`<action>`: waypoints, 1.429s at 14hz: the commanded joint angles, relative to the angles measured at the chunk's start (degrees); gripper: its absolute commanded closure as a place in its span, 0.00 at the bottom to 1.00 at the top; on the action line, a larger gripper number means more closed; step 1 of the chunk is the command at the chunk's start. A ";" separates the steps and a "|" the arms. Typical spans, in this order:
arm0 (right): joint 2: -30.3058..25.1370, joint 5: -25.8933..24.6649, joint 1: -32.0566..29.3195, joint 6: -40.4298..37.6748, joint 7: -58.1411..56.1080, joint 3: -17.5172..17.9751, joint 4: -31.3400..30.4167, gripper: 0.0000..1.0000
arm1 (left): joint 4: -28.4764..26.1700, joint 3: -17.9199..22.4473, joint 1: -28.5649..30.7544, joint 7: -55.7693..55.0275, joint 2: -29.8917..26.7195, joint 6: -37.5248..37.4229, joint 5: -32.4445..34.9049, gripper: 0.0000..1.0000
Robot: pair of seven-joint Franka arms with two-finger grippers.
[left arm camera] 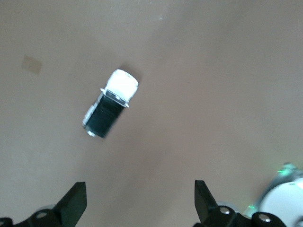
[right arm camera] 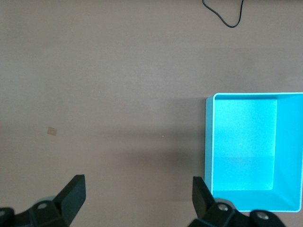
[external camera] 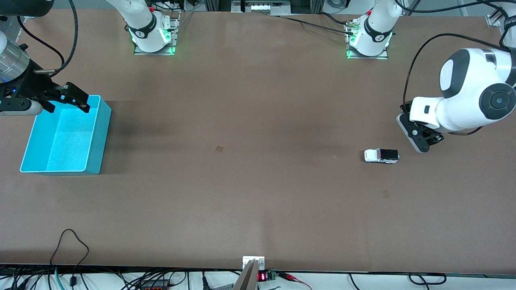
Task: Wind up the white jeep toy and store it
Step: 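Lower the left gripper over the white toy jeep, then close the left gripper on the jeep's roof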
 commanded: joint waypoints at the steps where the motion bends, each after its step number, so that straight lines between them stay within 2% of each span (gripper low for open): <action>1: -0.62 -0.03 0.02 -0.40 0.00 0.13 -0.31 0.00 | -3.57 -0.09 1.07 7.51 1.31 7.01 1.21 0.00; 8: -0.62 -0.03 0.02 -0.40 -0.18 0.13 -0.31 0.00 | -6.74 -0.09 1.34 17.10 5.36 17.91 1.22 0.00; 14: -0.62 -0.03 0.02 -0.49 -0.18 0.13 -0.31 0.00 | -7.27 -0.26 2.30 24.13 9.22 24.15 1.22 0.00; 20: -0.62 -0.03 0.02 -0.49 -0.18 0.13 -0.31 0.00 | -14.65 -0.44 2.30 26.42 11.33 37.69 1.22 0.00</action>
